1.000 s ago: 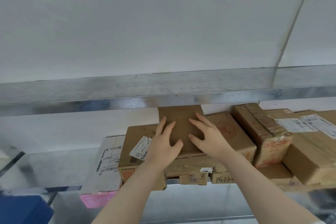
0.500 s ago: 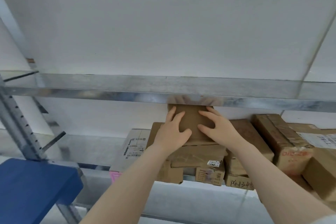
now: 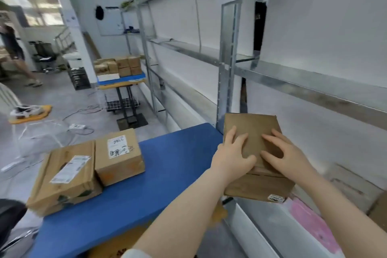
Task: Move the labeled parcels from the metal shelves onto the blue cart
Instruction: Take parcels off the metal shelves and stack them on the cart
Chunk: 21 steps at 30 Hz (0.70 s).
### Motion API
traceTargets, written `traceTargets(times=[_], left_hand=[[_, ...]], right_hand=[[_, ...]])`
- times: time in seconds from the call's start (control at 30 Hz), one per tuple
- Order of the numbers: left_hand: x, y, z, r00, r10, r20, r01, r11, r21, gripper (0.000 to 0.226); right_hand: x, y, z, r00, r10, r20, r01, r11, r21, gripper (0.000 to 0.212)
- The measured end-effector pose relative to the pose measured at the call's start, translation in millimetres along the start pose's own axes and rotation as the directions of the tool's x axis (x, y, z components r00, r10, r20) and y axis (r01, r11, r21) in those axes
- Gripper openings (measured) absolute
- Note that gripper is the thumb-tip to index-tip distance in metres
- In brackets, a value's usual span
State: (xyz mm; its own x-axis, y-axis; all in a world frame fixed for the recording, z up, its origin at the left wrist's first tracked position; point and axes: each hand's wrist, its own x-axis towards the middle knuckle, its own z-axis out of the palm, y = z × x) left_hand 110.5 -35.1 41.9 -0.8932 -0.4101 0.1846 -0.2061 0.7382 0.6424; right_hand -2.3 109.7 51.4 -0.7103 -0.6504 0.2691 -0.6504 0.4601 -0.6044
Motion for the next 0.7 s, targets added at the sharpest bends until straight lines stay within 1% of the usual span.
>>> traceTargets(times=[0.13,0.23,0.33,0.4,0.57,0.7], left_hand=[[6,-91,-64,0.985,-0.142,-0.101,0.145,0.989,0.032,0.067],[16,-152,-102,0.968,-0.189,-0.166,0.198,0.979,0.043,0.068],[25,-201,-125,0.952,-0.241,-0.189,0.25,0.968,0.024,0.069],[34,-231,-133,0.945,-0.26,-0.197,0.27,0.962,0.027,0.07],[54,-291,-138,0.93,-0.329,-0.163,0.34,0.939,0.045,0.073],[67,-325,-134,0.916,-0.364,-0.17,0.389,0.91,0.146,0.073]], right_hand=[[68,-60,90,0.983,-0.12,0.135,0.113,0.992,0.058,0.054],[113,-96,146,0.963,-0.2,0.181,0.183,0.977,0.107,0.054],[151,-122,191,0.938,-0.242,0.248,0.211,0.966,0.149,0.054],[173,-131,217,0.922,-0.261,0.286,0.228,0.963,0.145,0.055],[219,-135,271,0.888,-0.276,0.368,0.235,0.96,0.155,0.056],[241,-127,312,0.869,-0.299,0.394,0.245,0.952,0.181,0.057]])
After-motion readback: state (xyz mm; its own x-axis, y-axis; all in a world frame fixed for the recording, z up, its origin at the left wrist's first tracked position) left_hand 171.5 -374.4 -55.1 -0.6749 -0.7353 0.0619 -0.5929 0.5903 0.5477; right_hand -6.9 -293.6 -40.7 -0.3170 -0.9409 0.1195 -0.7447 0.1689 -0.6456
